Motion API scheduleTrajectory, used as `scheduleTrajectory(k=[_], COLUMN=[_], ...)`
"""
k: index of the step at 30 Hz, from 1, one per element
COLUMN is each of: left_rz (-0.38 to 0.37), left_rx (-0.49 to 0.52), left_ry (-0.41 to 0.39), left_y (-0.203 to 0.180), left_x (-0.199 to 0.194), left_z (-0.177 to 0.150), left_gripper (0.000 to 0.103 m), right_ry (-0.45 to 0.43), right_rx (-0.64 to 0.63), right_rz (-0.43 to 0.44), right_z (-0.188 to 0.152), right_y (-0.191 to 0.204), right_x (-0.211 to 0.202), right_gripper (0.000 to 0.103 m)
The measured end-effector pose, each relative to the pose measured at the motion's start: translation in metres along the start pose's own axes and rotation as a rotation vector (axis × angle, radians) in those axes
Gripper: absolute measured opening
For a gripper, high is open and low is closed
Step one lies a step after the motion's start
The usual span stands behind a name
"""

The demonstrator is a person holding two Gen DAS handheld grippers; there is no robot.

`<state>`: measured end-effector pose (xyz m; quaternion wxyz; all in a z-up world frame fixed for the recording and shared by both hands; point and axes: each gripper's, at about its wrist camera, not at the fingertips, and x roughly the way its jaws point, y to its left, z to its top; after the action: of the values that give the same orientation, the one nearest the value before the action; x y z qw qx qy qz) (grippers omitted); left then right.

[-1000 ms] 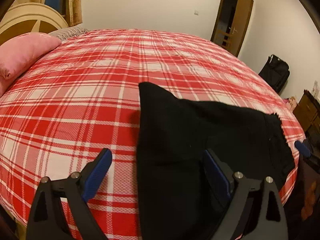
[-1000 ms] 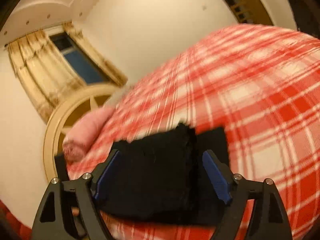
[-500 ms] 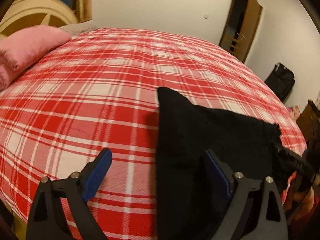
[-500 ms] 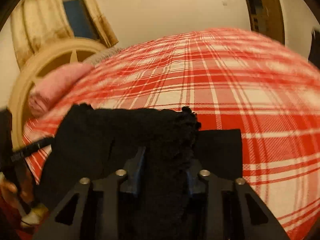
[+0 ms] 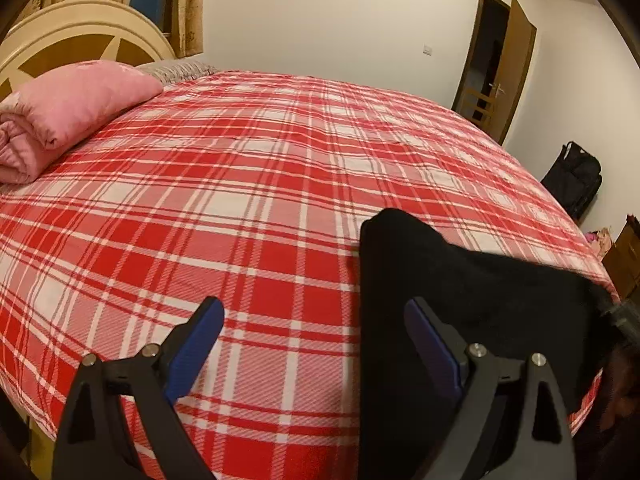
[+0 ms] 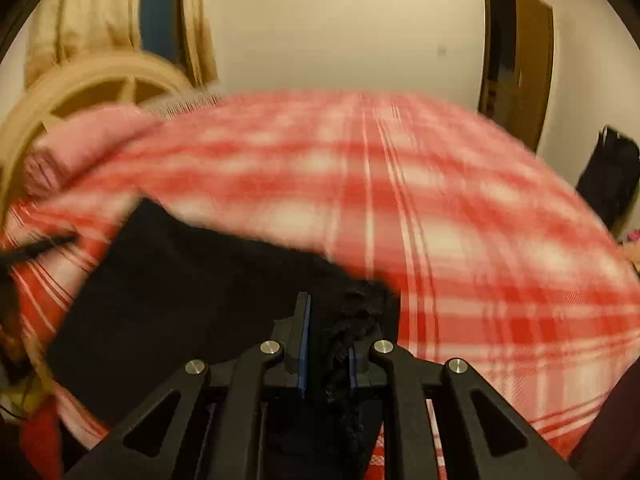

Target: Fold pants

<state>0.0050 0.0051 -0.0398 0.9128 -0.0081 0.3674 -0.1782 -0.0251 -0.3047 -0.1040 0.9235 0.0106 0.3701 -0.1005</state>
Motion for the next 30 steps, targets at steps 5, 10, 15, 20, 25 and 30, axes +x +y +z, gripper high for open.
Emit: scheduleTrajectory(k=[5, 10, 15, 20, 25, 30], left_rz=[0.026, 0.100, 0.105, 0.028, 0.083, 0.011], left_rx=[0.067, 0.132, 0.161, 0.164, 0.089, -0.029], left_ry=[0.031, 0.063, -0.029, -0.025, 0.129, 0.172], left_y=[-0.023, -0.030, -0.035, -0.054, -0.050, -0.021], left_x=[0.020, 0.032, 0.011, 0.029, 0.098, 0.120], left_z=[-0.010, -0.018, 0.007, 0.040, 0.047, 0.045], left_gripper=[0.094, 0.094, 0.094, 0.096, 0.098, 0.103], right_ry=[-0.055, -0.194, -0.246, -0.120, -0.040, -0.045], right_rx=[0.113, 0.263, 0.185, 0.049, 0.159, 0.198], right_rz=[0.119, 0.177, 0.143, 0.138, 0.141, 0.185], right_z=[-0.016, -0.009, 0.009, 0.015, -0.003, -0.001], right_y=[-0.022, -0.057, -0.042, -0.001, -0.007, -0.014], right_x=[0.010, -0.046, -0.076, -0.034, 0.028, 0.017], right_gripper=[0.017, 0.040, 0.040, 0.025, 0.026, 0.026])
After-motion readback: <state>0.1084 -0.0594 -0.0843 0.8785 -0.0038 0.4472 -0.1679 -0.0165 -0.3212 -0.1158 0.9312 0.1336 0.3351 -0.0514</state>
